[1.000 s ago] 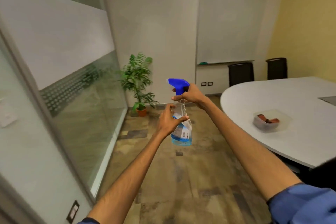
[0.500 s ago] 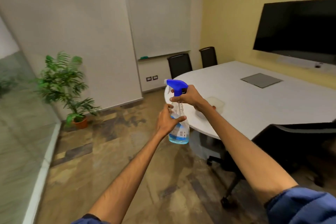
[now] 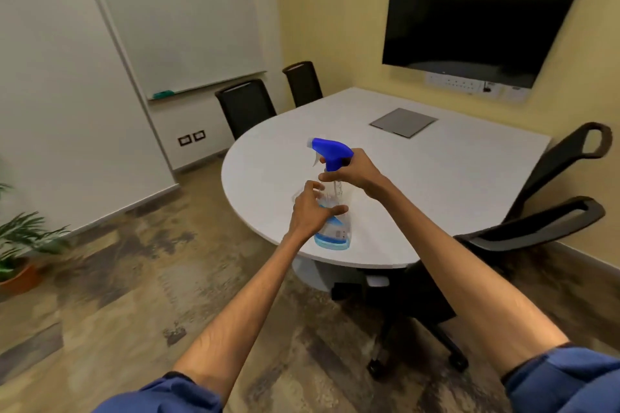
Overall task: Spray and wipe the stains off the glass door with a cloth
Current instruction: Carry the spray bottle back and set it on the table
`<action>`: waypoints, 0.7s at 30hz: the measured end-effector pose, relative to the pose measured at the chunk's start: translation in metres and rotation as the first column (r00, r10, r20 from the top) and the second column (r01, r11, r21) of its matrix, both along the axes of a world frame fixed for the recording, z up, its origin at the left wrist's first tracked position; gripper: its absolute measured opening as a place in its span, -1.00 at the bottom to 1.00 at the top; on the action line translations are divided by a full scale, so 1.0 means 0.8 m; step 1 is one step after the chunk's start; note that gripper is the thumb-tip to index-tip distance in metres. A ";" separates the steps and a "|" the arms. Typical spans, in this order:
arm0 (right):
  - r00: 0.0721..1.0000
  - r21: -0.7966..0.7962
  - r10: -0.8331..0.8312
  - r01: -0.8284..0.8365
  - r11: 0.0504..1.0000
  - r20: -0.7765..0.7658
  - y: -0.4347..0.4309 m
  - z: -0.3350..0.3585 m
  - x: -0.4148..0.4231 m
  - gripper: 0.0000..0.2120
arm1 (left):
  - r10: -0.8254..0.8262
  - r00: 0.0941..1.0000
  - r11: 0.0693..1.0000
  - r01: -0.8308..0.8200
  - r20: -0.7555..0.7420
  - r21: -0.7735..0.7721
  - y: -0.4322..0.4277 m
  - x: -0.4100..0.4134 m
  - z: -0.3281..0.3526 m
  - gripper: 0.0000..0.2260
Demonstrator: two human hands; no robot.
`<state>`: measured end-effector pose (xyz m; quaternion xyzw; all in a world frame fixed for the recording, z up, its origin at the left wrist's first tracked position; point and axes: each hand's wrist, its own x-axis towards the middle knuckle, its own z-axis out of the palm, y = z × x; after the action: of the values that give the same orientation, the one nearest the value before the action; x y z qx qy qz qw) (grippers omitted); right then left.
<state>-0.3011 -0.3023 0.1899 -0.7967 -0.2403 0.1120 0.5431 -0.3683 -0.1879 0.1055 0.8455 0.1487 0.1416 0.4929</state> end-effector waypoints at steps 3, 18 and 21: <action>0.999 -0.023 -0.042 0.042 0.999 0.005 -0.013 -0.015 0.050 -0.54 | -0.054 0.998 0.998 0.053 -0.022 -0.025 -0.008 0.051 -0.012 -0.34; 0.998 -0.046 -0.060 0.059 0.997 -0.020 -0.015 -0.119 0.303 -0.45 | -0.213 0.964 0.977 0.207 -0.156 -0.053 0.001 0.299 -0.085 -0.48; 0.997 -0.050 -0.064 0.062 0.997 -0.045 -0.014 -0.143 0.339 -0.45 | -0.223 0.956 0.975 0.223 -0.188 -0.023 0.006 0.333 -0.104 -0.56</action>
<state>-0.0297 -0.3135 0.0752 -0.8140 -0.1996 0.1192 0.5324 -0.1019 -0.1829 0.0222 0.8660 0.0990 0.0038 0.4901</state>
